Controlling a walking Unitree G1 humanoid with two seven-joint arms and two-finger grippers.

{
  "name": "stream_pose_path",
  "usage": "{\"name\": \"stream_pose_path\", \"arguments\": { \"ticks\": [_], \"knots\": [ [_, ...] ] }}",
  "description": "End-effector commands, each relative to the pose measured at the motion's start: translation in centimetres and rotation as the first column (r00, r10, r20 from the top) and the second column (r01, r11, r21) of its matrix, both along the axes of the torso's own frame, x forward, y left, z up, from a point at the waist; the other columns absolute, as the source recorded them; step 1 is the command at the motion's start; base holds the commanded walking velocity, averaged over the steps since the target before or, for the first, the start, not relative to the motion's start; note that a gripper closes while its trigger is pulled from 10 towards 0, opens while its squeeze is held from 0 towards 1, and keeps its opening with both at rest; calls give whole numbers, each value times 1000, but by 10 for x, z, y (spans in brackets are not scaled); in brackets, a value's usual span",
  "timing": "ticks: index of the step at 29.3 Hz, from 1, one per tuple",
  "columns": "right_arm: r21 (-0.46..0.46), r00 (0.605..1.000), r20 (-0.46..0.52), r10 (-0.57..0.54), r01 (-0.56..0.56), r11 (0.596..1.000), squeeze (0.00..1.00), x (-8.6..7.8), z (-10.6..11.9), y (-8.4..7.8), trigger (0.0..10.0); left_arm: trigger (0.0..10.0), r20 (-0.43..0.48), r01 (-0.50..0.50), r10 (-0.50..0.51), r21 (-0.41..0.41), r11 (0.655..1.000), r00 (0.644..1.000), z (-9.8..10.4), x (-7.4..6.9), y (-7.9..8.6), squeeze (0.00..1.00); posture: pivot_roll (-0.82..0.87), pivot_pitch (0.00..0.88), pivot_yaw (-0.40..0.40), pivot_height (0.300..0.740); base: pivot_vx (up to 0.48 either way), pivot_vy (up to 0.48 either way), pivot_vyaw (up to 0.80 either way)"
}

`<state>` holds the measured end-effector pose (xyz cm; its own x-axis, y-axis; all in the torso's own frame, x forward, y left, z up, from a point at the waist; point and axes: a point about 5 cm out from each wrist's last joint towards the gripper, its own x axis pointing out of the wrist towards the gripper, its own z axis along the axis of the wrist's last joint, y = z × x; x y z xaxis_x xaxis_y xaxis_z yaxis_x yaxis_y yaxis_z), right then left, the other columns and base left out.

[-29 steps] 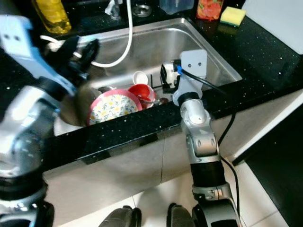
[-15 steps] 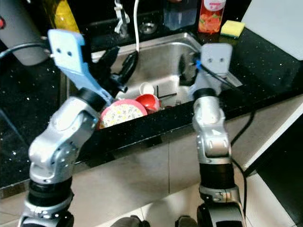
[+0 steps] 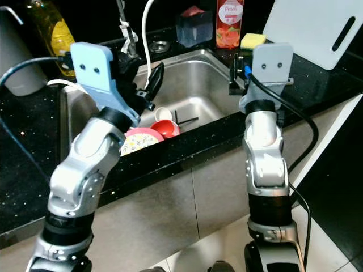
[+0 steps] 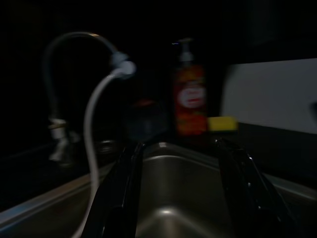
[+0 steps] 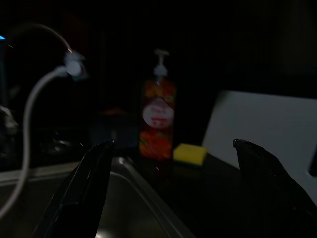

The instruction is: Kitchen organization

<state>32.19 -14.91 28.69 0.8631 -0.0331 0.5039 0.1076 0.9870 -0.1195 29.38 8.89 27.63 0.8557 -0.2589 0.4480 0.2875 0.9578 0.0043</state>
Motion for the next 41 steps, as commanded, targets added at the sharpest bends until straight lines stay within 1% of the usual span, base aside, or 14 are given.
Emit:
{"name": "stream_pose_path", "arguments": {
  "ticks": [1, 6, 11, 18, 19, 24, 26, 27, 30, 31, 33, 35, 40, 41],
  "knots": [
    [-7, 998, 32, 45, -45, 999, 0, -2, 5, 10, 10000, 10000, 25, -72, 72, -12, 997, 997, 3, 4, 8, 0, -70, 0, 54, 740, 0, 0, 0],
    [-5, 997, 33, 63, -63, 998, 0, -1, 5, 13, 10000, 10000, 35, -109, 110, -18, 994, 993, 5, 5, 13, 0, -57, 0, 48, 740, 0, 0, 0],
    [-25, 987, 30, 161, -160, 987, 0, -2, 3, 31, 10000, 10000, 8, -145, 145, -29, 989, 989, -7, -4, 19, 0, -45, 0, 25, 740, 0, 0, 0],
    [-29, 987, 22, 162, -161, 986, 0, -2, 2, 27, 10000, 10000, 8, -156, 157, -57, 986, 988, -10, -5, 17, 0, -47, 0, 8, 740, 0, 0, 0],
    [-32, 985, 21, 171, -171, 985, 0, 2, 4, 29, 10000, 10000, 34, -170, 171, -45, 984, 985, -4, 0, 19, 0, -19, 0, -4, 740, 0, 0, 0],
    [-32, 980, 24, 195, -194, 980, 0, 12, 6, 33, 10000, 10000, 74, -222, 224, -34, 974, 972, 6, 6, 29, 0, 34, 0, -16, 740, 0, 0, 0],
    [-10, 980, 18, 200, -200, 980, 0, 17, 4, 38, 10000, 10000, 84, -262, 264, -35, 964, 961, 9, 0, 39, 0, 95, 0, -34, 740, 0, 0, 0],
    [-10, 980, 18, 200, -200, 980, 0, 17, 4, 38, 10000, 10000, 84, -262, 264, -35, 964, 961, 9, 0, 39, 0, 95, 0, -34, 740, 0, 0, 0],
    [-10, 976, -1, 218, -218, 976, 0, 18, -1, 41, 10000, 10000, 68, -284, 286, -29, 958, 956, 4, -8, 41, 0, 121, 0, -42, 740, 0, 0, 0],
    [-10, 976, -1, 218, -218, 976, 0, 18, -1, 41, 10000, 10000, 68, -284, 286, -29, 958, 956, 4, -8, 41, 0, 121, 0, -42, 740, 0, 0, 0],
    [-12, 974, -2, 225, -225, 974, 0, 21, 1, 45, 10000, 10000, 44, -275, 275, -12, 961, 960, -6, -9, 42, 0, 108, 0, -47, 740, 0, 0, 0],
    [1, 975, 23, 223, -223, 975, 0, 23, 9, 45, 10000, 10000, 58, -275, 274, -1, 961, 960, -5, -7, 43, 0, 120, 0, -27, 740, 0, 0, 0],
    [-7, 979, 30, 204, -204, 979, 0, 25, 5, 41, 10000, 10000, 60, -286, 286, -12, 958, 956, -5, -6, 44, 0, 127, 0, -23, 740, 0, 0, 0],
    [9, 981, 28, 190, -190, 982, 0, 26, 4, 38, 10000, 10000, 61, -289, 289, -13, 957, 955, -3, -6, 44, 0, 135, 0, -20, 740, 0, 0, 0]
  ]
}}
